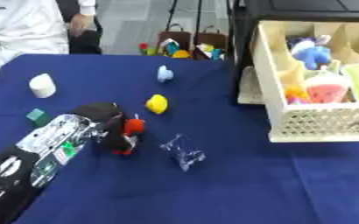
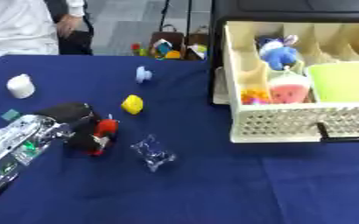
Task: Pick up objects from table and place into drawer.
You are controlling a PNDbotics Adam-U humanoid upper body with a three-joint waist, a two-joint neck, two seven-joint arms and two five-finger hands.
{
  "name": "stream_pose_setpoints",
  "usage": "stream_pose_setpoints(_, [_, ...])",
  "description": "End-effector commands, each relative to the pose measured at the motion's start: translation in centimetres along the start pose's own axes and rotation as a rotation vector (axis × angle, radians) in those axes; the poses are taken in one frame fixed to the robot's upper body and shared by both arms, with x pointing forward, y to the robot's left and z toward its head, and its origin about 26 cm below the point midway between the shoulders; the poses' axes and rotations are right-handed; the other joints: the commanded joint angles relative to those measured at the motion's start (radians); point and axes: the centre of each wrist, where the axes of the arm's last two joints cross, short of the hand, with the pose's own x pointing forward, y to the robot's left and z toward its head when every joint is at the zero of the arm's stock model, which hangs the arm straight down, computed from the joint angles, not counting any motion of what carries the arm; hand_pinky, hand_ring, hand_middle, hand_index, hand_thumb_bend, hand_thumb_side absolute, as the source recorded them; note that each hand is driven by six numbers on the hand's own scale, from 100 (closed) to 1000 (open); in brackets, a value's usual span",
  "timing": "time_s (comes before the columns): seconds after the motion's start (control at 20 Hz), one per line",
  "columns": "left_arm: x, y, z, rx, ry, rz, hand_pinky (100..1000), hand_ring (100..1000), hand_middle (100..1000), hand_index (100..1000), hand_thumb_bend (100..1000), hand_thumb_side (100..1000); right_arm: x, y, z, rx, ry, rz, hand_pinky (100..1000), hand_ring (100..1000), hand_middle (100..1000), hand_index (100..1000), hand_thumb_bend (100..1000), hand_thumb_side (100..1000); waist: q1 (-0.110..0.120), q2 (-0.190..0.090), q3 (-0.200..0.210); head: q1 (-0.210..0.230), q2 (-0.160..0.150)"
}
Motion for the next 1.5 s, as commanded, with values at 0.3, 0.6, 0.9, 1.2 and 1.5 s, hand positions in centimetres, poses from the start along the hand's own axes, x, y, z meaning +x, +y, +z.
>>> stream_pose_setpoints(0.3, [-1.1,0.4,0.6,0.049,0.035,-0.018,262,417,382,523,100,683,0.3,-0.3,-0.9,-0.014,-0.031,-0.005,781,799,768,838,100,1000,-0.001,-0.021,0.003,-0.007,-0.002])
stream_pose_setpoints(0.6, [-1.2,2.1,2.3,0.141,0.033,-0.030,235,398,362,499,100,666,0.3,-0.2,-1.0,-0.012,-0.033,-0.013,781,799,768,838,100,1000,0.000,-0.028,0.005,-0.021,0.005])
stream_pose_setpoints(0.9, [-0.7,4.7,5.1,0.282,0.013,-0.026,216,383,348,479,100,664,0.4,-0.1,-1.0,-0.011,-0.032,-0.016,782,799,768,838,100,1000,0.002,-0.032,0.006,-0.034,0.011])
stream_pose_setpoints(1.2, [0.2,7.6,7.9,0.411,-0.038,-0.009,183,357,322,440,100,659,0.4,0.0,-0.9,-0.010,-0.031,-0.021,781,799,768,839,100,1000,0.004,-0.039,0.003,-0.052,0.014])
stream_pose_setpoints(1.5, [0.9,10.1,9.8,0.501,-0.079,0.002,160,343,316,425,100,659,0.4,0.1,-1.0,-0.006,-0.033,-0.033,781,798,767,839,100,1000,0.012,-0.051,-0.008,-0.060,0.021])
